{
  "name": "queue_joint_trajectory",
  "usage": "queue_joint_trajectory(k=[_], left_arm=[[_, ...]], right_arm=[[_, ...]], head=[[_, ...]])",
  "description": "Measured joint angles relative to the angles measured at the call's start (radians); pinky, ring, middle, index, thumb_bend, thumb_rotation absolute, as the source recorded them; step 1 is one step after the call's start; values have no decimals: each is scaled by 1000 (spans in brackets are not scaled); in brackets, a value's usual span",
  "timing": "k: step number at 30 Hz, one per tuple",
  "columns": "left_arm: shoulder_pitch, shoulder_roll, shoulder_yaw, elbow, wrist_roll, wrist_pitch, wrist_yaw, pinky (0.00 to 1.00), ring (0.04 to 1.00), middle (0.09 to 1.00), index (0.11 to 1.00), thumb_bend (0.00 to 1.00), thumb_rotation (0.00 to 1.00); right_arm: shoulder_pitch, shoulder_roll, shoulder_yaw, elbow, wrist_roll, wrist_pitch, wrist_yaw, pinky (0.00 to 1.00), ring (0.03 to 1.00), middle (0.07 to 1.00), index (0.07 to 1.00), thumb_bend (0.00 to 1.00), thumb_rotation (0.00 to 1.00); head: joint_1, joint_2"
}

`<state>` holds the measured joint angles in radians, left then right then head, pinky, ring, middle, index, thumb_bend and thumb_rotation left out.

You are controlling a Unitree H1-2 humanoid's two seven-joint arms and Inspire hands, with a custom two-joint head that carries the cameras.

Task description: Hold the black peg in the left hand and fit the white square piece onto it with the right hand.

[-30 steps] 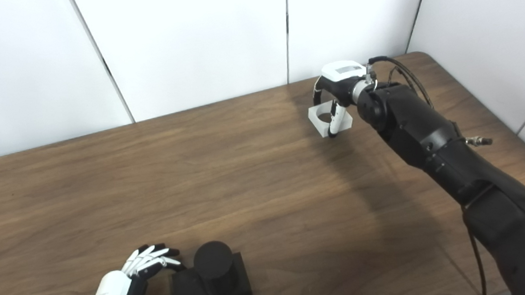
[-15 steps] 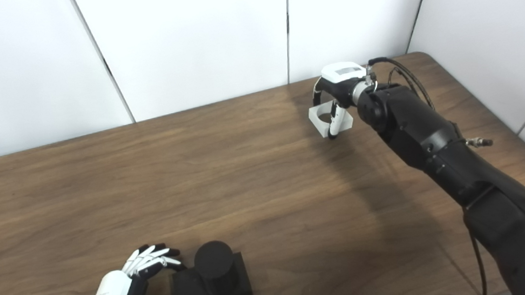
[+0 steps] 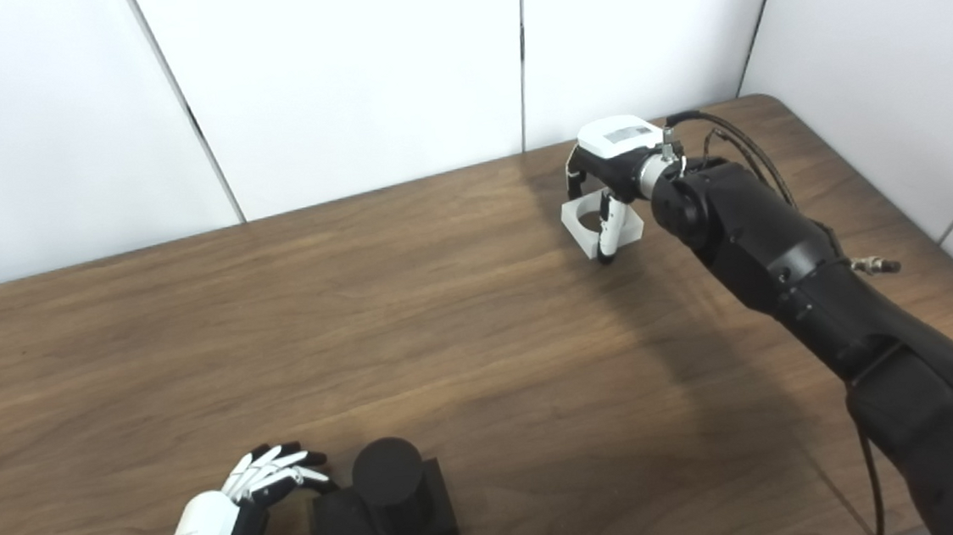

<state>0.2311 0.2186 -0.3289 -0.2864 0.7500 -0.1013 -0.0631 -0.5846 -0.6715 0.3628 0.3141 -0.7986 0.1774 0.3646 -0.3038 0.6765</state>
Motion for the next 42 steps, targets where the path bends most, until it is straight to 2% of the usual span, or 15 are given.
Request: queue_joint_trajectory(k=[6,11,19,25,30,38,42], left_arm=[[-1,-5,-2,0,16,9,1,911,873,784,486,518,44],[-3,-22,-8,0,31,14,3,906,869,781,485,519,44],[-6,-42,-18,0,62,25,4,909,870,783,485,520,45],[-7,-47,-29,-3,76,47,1,924,879,789,485,520,47],[-11,-50,-35,-5,76,56,-4,928,880,789,485,520,47],[-17,-50,-37,-5,76,59,-10,926,880,787,485,520,47],[-23,-50,-37,-5,75,62,-17,930,882,786,485,520,47]], right_arm=[[14,-7,-13,-69,6,-17,4,828,875,779,484,524,131],[47,-25,-34,-248,22,-32,58,825,862,764,484,524,131],[81,-41,-62,-634,42,-6,253,837,859,760,484,524,132],[93,-13,-64,-842,53,31,398,845,853,750,483,525,134],[94,41,-63,-967,55,59,495,845,850,741,483,525,136],[94,108,-67,-1103,56,98,619,865,850,735,482,525,133],[94,137,-75,-1158,57,113,654,864,848,736,482,525,133]], head=[[20,6],[72,28],[126,57],[152,83],[153,94],[155,109],[155,113]])
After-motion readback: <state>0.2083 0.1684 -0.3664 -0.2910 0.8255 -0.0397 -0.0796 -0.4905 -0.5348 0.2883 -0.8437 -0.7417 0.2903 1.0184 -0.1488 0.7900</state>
